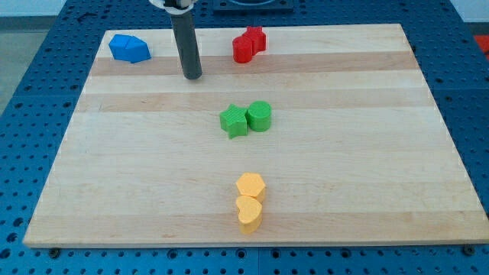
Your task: Move the blue cube and the blue triangle right and down
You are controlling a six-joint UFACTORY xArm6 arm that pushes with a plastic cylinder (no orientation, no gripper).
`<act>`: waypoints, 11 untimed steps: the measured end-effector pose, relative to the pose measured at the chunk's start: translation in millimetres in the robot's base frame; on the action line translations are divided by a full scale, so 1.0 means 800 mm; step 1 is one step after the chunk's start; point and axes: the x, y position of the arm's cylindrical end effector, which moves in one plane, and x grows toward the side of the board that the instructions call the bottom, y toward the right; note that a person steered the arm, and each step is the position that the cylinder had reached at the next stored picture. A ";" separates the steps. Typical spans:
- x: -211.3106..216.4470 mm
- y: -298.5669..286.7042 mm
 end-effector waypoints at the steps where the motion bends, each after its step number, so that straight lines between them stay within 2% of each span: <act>1: 0.046 -0.094; 2: 0.066 -0.147; 3: 0.041 -0.166; 4: -0.006 -0.201; 5: -0.019 -0.220; 6: -0.062 -0.237; 7: -0.076 -0.237; 8: -0.123 -0.202; 11: -0.116 -0.129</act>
